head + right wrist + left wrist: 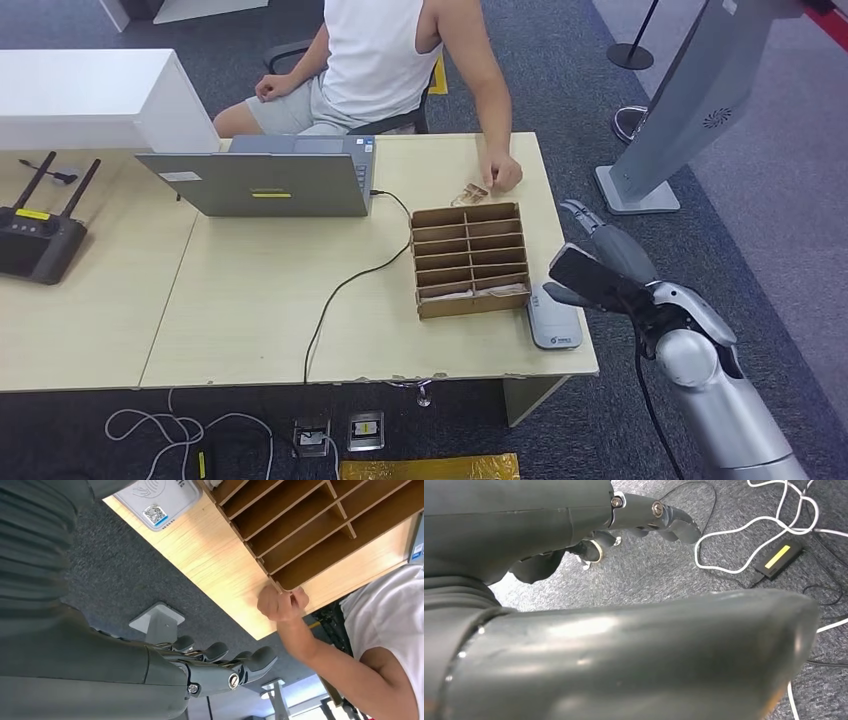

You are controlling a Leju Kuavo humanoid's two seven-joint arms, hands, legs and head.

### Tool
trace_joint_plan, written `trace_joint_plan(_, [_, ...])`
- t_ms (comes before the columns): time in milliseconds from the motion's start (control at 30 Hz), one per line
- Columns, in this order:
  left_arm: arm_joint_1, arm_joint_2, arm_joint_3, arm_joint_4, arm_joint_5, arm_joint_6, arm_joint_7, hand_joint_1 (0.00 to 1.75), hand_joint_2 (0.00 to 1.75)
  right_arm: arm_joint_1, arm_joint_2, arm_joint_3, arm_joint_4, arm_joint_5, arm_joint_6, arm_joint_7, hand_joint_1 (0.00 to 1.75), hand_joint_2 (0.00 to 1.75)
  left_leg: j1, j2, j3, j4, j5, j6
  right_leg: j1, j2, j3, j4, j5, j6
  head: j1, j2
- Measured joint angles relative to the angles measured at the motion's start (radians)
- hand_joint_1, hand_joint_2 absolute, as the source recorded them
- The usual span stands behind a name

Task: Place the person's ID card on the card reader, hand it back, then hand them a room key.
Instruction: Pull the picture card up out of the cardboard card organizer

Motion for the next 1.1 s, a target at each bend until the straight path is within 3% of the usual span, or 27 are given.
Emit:
trace_joint_plan(467, [-0.013, 0.005, 0.000, 0.000, -0.013, -0.001, 0.000, 0.00, 0.00, 0.059, -0.004, 0.109, -0.016, 0.320, -0.069, 0.024, 0.00, 1.75, 0.000, 0.000, -0.001, 0.000, 0.000, 0.000, 0.000, 0.000, 0.000, 0.000, 0.000, 0.000, 0.000, 0.000])
trace_joint_plan(1100, [-0.019, 0.005, 0.001, 0.000, -0.018, -0.003, 0.000, 0.00, 0.00, 0.032, 0.078, 0.221, 0.112, 0.480, -0.120, -0.004, 0.00, 1.75, 0.000, 0.000, -0.001, -0.001, 0.000, 0.000, 0.000, 0.000, 0.000, 0.000, 0.000, -0.001, 0.000, 0.000])
